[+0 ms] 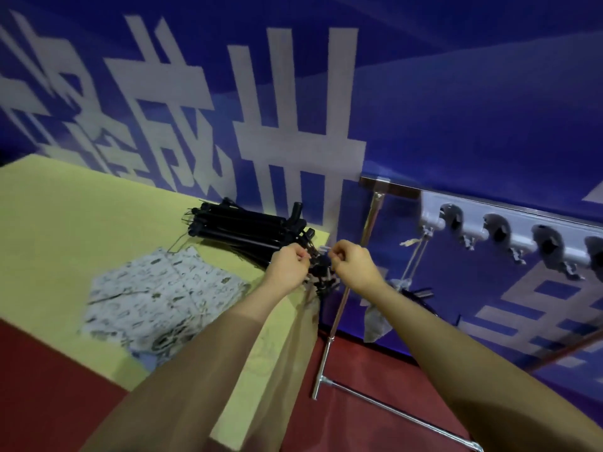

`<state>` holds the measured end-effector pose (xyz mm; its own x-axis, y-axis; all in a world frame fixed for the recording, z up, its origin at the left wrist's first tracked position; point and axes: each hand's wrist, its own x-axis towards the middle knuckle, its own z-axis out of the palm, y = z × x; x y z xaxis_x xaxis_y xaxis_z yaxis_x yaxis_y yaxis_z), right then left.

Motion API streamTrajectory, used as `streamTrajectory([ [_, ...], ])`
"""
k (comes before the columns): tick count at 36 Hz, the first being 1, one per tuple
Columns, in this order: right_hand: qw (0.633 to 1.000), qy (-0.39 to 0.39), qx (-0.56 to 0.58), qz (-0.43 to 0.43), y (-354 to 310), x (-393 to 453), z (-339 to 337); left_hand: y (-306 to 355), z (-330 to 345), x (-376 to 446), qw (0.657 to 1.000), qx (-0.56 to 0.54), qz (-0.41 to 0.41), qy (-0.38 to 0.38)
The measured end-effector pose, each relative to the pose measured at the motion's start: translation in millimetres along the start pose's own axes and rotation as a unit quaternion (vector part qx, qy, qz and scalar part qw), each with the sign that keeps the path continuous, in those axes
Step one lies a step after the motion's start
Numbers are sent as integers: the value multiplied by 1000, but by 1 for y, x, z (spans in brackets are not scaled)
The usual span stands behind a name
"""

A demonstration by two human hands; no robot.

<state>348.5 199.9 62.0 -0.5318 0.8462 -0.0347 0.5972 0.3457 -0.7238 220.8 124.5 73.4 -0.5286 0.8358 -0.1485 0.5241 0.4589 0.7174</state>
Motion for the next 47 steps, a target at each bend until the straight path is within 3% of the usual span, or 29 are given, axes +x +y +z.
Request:
streamTrajectory([
  [7, 999, -38, 6, -26, -58, 13, 73, -82, -66, 5, 999, -14, -46, 5],
  [15, 995, -101, -12, -14, -101, 28, 158, -174, -117, 22, 996, -7, -74, -39],
  [26, 949, -250, -189, 6, -105, 19, 252, -258, -133, 31, 969, 191, -23, -156],
  [38, 975, -139, -173, -10, -122, 10, 285, -281, -132, 25, 973, 183, 26, -141],
  [42, 990, -127, -43, 34, -127, 14, 279, -275, -140, 22, 976, 176, 42, -120],
  [47, 988, -41, 132, 67, -136, 25, 257, -260, -156, 20, 977, 171, 96, -80],
])
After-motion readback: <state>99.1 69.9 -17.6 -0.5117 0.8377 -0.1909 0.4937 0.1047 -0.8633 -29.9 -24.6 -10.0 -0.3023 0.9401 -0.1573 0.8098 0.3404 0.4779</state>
